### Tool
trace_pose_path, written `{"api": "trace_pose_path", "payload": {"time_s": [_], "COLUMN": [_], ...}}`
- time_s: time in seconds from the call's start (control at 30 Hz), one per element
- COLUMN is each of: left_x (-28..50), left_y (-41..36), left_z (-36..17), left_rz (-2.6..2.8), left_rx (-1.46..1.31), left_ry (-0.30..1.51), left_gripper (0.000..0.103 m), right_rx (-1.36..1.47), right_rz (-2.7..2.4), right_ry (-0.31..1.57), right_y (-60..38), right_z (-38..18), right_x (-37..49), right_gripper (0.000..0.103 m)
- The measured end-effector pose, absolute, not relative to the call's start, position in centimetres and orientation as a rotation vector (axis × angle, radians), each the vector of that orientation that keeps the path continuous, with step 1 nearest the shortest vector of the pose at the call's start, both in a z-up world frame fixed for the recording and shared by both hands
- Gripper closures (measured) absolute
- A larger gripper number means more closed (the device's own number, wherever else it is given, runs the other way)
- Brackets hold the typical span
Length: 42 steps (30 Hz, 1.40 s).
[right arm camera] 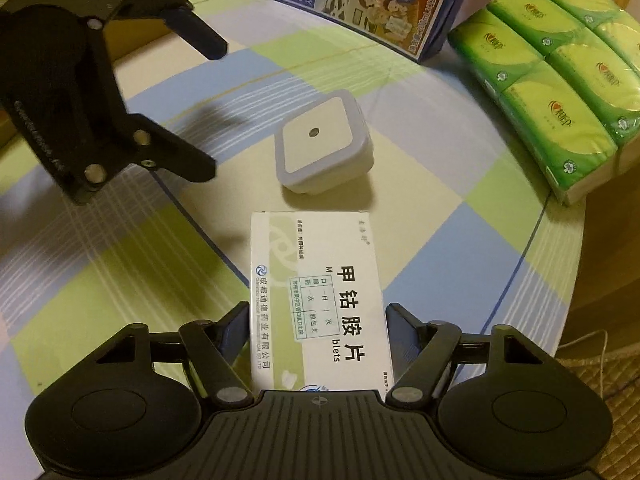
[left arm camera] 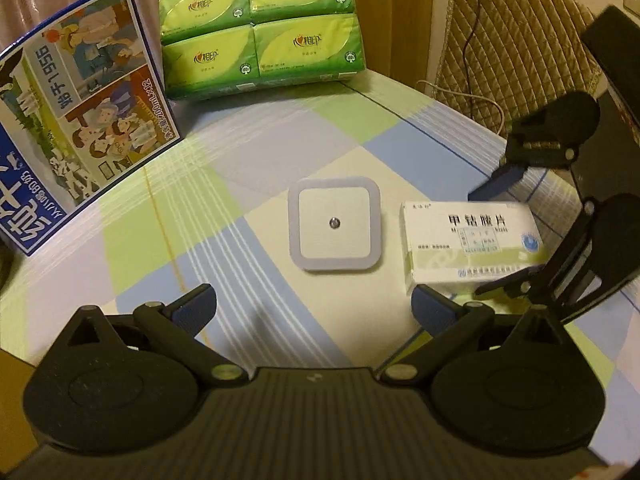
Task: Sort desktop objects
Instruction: 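Grasp the white night light with the left gripper while the right grasps the medicine box, then carry the night light and medicine box over the cardboard box with both grippers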
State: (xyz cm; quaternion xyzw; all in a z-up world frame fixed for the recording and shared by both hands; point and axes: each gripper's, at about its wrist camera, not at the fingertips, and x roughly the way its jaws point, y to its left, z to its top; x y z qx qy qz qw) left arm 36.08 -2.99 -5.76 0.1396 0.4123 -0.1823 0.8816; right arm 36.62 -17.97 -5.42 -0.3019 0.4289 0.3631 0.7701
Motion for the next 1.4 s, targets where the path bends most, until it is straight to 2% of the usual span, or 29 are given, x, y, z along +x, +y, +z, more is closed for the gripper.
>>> {"api": "trace_pose_path", "payload": {"time_s": [0.37, 0.53, 0.7, 0.73, 0.77, 1.07, 1.4], "left_x": [38.9, 40.3, 41.3, 41.5, 41.5, 39.1, 32.6], "left_y": [-5.1, -6.5, -7.3, -7.4, -7.3, -6.6, -6.2], "left_z": [-7.3, -8.3, -9.2, -9.3, -9.3, -8.2, -5.6], "left_rz": [-0.409, -0.415, -0.413, -0.408, -0.402, -0.349, -0.321], "left_rx": [0.247, 0.248, 0.283, 0.285, 0.284, 0.248, 0.193], "left_ry": [0.833, 0.809, 0.812, 0.813, 0.811, 0.838, 0.889], "left_gripper": [0.003, 0.013, 0.029, 0.033, 0.042, 0.043, 0.043], "right_rx": [-0.593, -0.582, -0.553, -0.554, -0.550, -0.475, -0.404], "right_rz": [0.703, 0.666, 0.637, 0.631, 0.625, 0.575, 0.536], "right_ry": [0.906, 0.903, 0.902, 0.898, 0.897, 0.902, 0.912], "right_y": [-20.7, -21.5, -22.0, -22.0, -22.1, -22.2, -22.2], "right_z": [-4.3, -5.1, -5.5, -5.6, -5.6, -4.9, -2.1], "right_x": [38.2, 38.5, 38.7, 38.6, 38.6, 37.4, 32.0], "right_gripper": [0.035, 0.035, 0.035, 0.035, 0.035, 0.035, 0.035]}}
